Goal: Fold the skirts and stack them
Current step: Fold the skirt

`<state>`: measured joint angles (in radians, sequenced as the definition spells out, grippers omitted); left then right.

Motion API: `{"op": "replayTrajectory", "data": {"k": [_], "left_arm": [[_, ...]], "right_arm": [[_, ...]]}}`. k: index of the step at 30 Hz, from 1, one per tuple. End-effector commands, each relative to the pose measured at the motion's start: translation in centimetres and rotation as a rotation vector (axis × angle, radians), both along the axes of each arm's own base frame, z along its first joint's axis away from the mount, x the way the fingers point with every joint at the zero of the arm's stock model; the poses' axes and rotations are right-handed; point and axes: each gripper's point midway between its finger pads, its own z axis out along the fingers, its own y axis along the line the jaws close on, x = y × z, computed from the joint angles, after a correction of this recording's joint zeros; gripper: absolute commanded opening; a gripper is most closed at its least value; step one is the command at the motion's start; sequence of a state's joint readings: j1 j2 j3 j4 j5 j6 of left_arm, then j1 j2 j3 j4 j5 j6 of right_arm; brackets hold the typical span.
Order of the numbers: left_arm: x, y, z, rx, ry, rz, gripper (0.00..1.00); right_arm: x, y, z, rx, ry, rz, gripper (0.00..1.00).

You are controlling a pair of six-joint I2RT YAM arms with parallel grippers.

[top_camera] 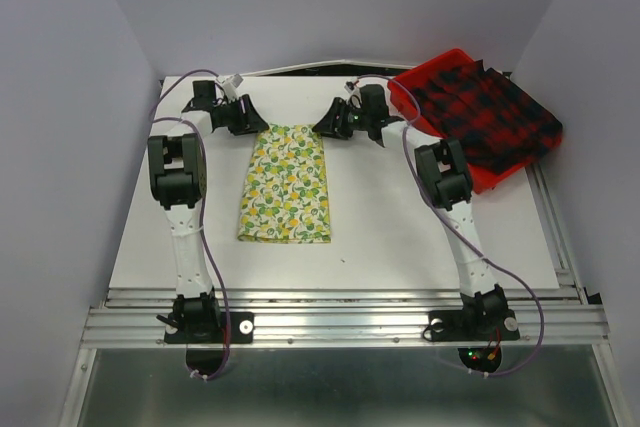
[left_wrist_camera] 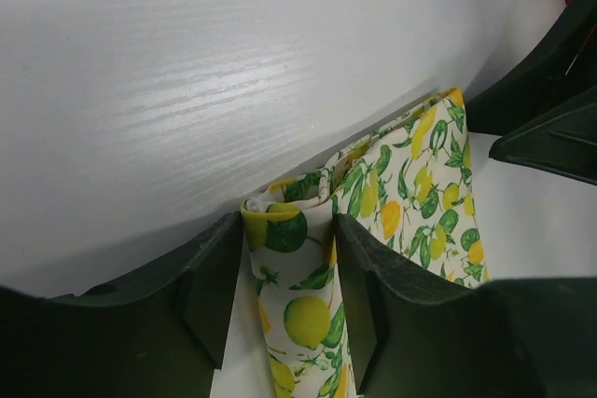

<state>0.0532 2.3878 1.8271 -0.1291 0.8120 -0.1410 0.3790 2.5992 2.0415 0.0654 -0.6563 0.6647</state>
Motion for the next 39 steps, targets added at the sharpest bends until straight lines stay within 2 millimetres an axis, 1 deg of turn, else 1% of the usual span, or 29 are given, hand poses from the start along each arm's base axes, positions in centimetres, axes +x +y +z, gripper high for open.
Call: {"op": "replayTrajectory", "data": {"k": [1, 5, 8, 9, 13, 14, 15, 16, 17, 19, 20, 21, 22, 25, 26, 28, 29, 30, 31, 32, 33, 34, 35, 36, 37, 38, 39], "left_arm": [[0.5, -0.5, 0.1, -0.029, -0.001, -0.006, 0.56], [0.8, -0.3, 0.2, -0.036, -0.005, 0.003, 0.56], [0.9, -0.2, 0.1, -0.050, 0.005, 0.009, 0.56], [0.8, -0.2, 0.0, -0.055, 0.010, 0.009, 0.55], [0.9, 0.1, -0.1, -0.062, 0.012, 0.013, 0.53], [0.9, 0.1, 0.0, -0.070, 0.011, 0.014, 0.52], [0.9, 0.2, 0.0, -0.078, 0.011, 0.016, 0.51], [1.0, 0.3, 0.1, -0.082, 0.009, 0.021, 0.50], [1.1, 0.3, 0.2, -0.085, 0.005, 0.020, 0.48], [1.2, 0.4, 0.5, -0.086, -0.001, 0.022, 0.45], [1.3, 0.4, 0.6, -0.086, -0.009, 0.020, 0.42], [1.2, 0.3, 0.7, -0.091, -0.012, 0.013, 0.38], [1.3, 0.3, 0.9, -0.093, -0.017, 0.012, 0.37], [1.4, 0.1, 1.6, -0.099, -0.041, -0.005, 0.21], [1.4, 0.1, 1.7, -0.100, -0.050, -0.007, 0.13], [1.4, 0.1, 2.5, -0.096, -0.072, -0.018, 0.09], [1.4, 0.0, 3.3, -0.095, -0.090, -0.028, 0.02], [1.4, 0.1, 3.7, -0.091, -0.099, -0.030, 0.00], [1.4, 0.0, 4.2, -0.087, -0.112, -0.036, 0.00], [1.3, 0.1, 4.5, -0.072, -0.129, -0.048, 0.00], [1.4, 0.3, 5.0, -0.057, -0.145, -0.051, 0.00], [1.4, 0.4, 5.9, -0.042, -0.168, -0.057, 0.00], [1.1, 0.6, 6.0, -0.016, -0.187, -0.077, 0.00], [1.0, 0.7, 7.3, 0.001, -0.222, -0.092, 0.00], [0.7, 0.6, 7.7, 0.015, -0.240, -0.105, 0.00], [0.2, 0.7, 8.6, 0.050, -0.293, -0.135, 0.00], [-0.1, 0.8, 9.1, 0.064, -0.318, -0.146, 0.00]], "right_arm": [[-1.0, 0.1, -3.8, -0.008, 0.097, 0.006, 0.50], [-0.9, 0.1, -4.3, -0.010, 0.100, 0.006, 0.40], [-0.9, 0.1, -4.6, -0.009, 0.106, 0.004, 0.34], [-0.6, -0.4, -4.7, -0.009, 0.109, -0.007, 0.33], [-0.6, -0.3, -5.1, -0.006, 0.112, -0.005, 0.27], [-0.5, -0.3, -5.1, -0.005, 0.109, -0.004, 0.21], [-0.6, -0.3, -5.1, -0.004, 0.110, -0.003, 0.18], [-0.5, -0.2, -5.0, -0.001, 0.106, 0.000, 0.12], [-0.2, -0.7, -4.7, 0.004, 0.105, -0.007, 0.09], [-0.3, -0.5, -4.3, 0.016, 0.099, 0.005, 0.05], [-0.2, -0.4, -4.0, 0.024, 0.091, 0.010, 0.01], [-0.2, -0.3, -3.4, 0.033, 0.082, 0.016, 0.01], [-0.1, -0.1, -2.9, 0.044, 0.071, 0.025, 0.01], [-0.2, 0.1, -1.7, 0.062, 0.044, 0.048, 0.01], [-0.3, 0.2, -1.2, 0.069, 0.027, 0.064, 0.01], [-0.4, 0.3, -0.3, 0.076, 0.005, 0.084, 0.01], [-0.4, 0.4, 0.2, 0.077, -0.015, 0.094, 0.01], [-0.5, 0.4, 0.6, 0.079, -0.030, 0.103, 0.01], [-0.5, 0.4, 1.1, 0.081, -0.046, 0.113, 0.01], [-0.5, 0.5, 2.3, 0.081, -0.083, 0.127, 0.01], [-0.5, 0.4, 2.8, 0.079, -0.102, 0.134, 0.01], [-0.5, 0.4, 3.4, 0.077, -0.123, 0.140, 0.01], [-0.6, 0.4, 4.6, 0.076, -0.162, 0.155, 0.01], [-0.7, 0.4, 5.3, 0.075, -0.184, 0.164, 0.01], [-0.8, 0.4, 5.8, 0.076, -0.198, 0.174, 0.01], [-1.1, 0.3, 6.6, 0.072, -0.226, 0.186, 0.01], [-1.3, 0.3, 7.0, 0.072, -0.238, 0.196, 0.01]]}}
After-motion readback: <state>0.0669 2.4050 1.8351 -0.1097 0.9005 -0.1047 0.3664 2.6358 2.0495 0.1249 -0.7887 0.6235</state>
